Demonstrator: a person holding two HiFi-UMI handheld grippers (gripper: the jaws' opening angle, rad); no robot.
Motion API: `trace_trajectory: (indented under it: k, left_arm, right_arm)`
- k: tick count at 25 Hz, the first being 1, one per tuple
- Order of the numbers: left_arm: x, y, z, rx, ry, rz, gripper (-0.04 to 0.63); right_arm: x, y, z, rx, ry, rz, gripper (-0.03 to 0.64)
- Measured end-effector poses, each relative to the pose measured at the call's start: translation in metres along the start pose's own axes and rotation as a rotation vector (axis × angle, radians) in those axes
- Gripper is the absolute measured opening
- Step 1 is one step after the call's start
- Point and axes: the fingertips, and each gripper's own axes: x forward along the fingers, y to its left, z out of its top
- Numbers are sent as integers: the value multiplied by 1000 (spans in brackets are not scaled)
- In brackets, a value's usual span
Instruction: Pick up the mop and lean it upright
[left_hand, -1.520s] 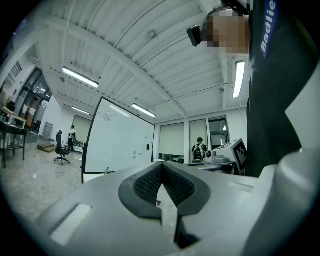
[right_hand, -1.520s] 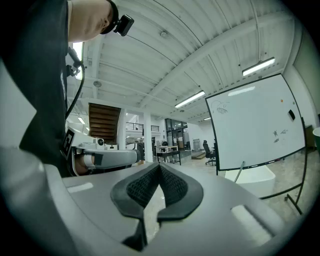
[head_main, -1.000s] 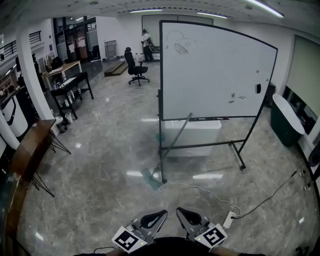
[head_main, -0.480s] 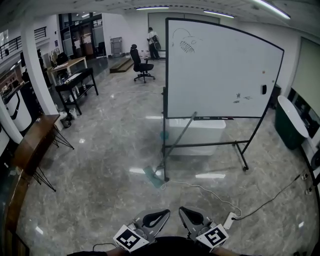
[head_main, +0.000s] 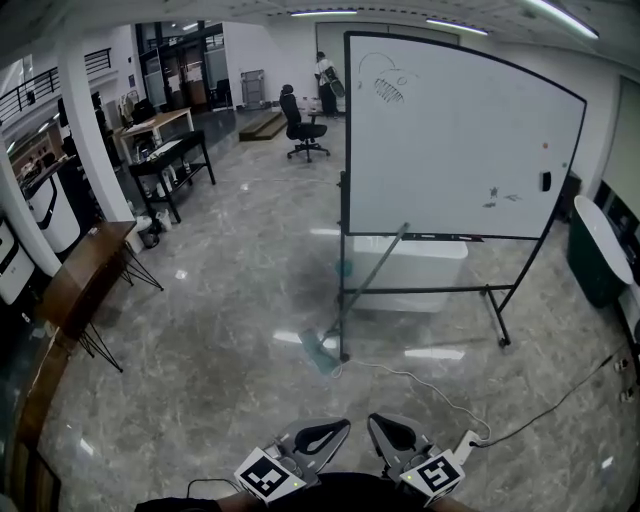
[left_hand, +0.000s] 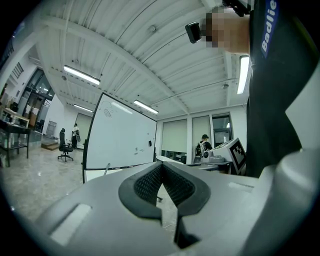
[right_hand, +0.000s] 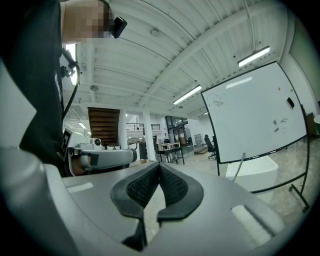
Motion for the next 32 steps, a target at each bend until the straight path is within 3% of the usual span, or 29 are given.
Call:
trace_trajectory:
  k: [20,32]
  left_arm:
    - [76,-26,2,40,28,53,18]
    - [103,-1,-8,17,16,25,18]
  right_arm:
    - [-50,-78,1,39,-7,23,5]
    - [-41,-111,-6,39,11,-25,5]
